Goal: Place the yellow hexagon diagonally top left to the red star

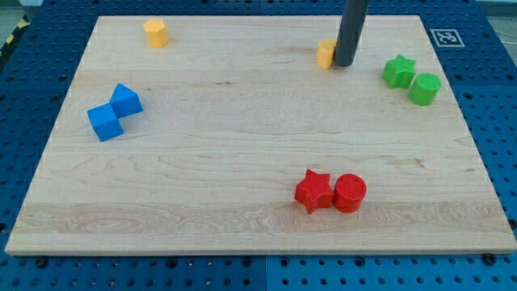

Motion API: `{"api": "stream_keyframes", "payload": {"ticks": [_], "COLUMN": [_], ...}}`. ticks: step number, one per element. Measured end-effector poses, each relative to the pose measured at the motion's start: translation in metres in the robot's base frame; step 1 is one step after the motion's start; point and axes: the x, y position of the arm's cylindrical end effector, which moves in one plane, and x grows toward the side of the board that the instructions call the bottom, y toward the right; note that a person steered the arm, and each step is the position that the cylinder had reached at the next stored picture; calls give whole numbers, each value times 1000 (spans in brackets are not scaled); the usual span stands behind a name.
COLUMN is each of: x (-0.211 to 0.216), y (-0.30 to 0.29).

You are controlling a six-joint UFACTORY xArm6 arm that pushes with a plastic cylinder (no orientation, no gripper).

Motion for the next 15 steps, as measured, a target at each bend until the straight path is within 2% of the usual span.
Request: {"api": "stream_keyframes", "payload": {"ticks": [2, 3, 10, 11, 15], "x": [-33, -34, -19, -7, -4], "y": [-4, -24, -60, -72, -133]}}
